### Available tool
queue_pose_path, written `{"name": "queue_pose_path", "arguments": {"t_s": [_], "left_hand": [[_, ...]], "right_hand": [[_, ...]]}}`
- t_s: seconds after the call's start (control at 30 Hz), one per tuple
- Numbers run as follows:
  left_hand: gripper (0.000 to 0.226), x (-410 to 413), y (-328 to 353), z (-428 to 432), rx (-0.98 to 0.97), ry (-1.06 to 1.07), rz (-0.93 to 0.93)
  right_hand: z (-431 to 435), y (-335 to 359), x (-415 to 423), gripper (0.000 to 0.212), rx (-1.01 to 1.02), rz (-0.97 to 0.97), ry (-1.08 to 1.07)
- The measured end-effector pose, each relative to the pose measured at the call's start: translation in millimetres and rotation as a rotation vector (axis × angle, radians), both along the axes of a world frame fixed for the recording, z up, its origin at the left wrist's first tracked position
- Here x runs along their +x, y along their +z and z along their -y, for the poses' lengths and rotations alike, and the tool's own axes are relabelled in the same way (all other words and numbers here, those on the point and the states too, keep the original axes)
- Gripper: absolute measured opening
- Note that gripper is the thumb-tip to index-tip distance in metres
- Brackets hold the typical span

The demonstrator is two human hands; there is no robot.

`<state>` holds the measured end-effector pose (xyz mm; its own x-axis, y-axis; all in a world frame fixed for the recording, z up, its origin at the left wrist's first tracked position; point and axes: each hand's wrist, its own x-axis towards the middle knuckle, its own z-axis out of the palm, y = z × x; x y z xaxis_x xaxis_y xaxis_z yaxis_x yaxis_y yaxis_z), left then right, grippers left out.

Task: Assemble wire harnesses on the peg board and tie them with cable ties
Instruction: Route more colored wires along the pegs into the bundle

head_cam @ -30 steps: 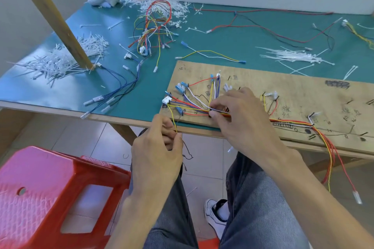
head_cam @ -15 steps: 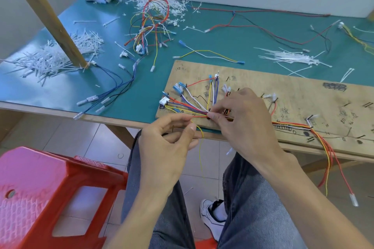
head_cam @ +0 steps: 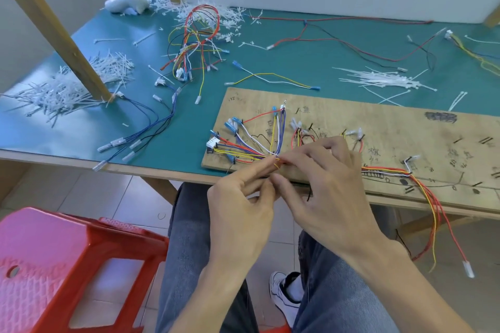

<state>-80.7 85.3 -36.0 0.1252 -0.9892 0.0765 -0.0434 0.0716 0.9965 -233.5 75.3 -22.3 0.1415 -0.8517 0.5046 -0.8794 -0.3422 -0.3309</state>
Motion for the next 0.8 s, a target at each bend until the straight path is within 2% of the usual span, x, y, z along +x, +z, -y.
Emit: {"name": "queue_pose_path", "arguments": {"t_s": [0.1, 0.17, 0.23, 0.37, 0.47, 0.63, 0.73, 0.8], "left_hand": [[0.057, 1, 2, -1, 0.056, -0.048, -0.123], [0.065, 3, 5, -2, 0.028, -0.065, -0.077], [0.066, 6, 7, -4, -0.087, -0.033, 0.131], [0.056, 11, 3, -5, -0.451, 0.061, 0.72], [0.063, 11, -10, -8, -0.468, 0.055, 0.953], [0.074, 9, -26, -13, -0.415, 0.021, 1.077], [0.08, 7, -27, -13, -0.372, -0.001, 1.088], [0.083, 7, -27, -12, -0.353, -0.014, 1.099]], "right_hand": [[-5, -5, 4, 0.027, -0.021, 0.001, 0.013], [-8, -6, 8, 0.032, -0.003, 0.027, 0.034], [-8, -6, 8, 0.032, 0.014, 0.058, 0.042], [-6, -1, 1, 0.016, 0.015, 0.068, 0.018], [-4, 1, -4, 0.012, 0.019, 0.053, 0.019], [1, 16, -23, 0.005, 0.041, 0.226, 0.031], [40, 36, -73, 0.008, 0.056, 0.381, -0.178], [81, 47, -117, 0.014, 0.18, 0.366, -0.362]]}}
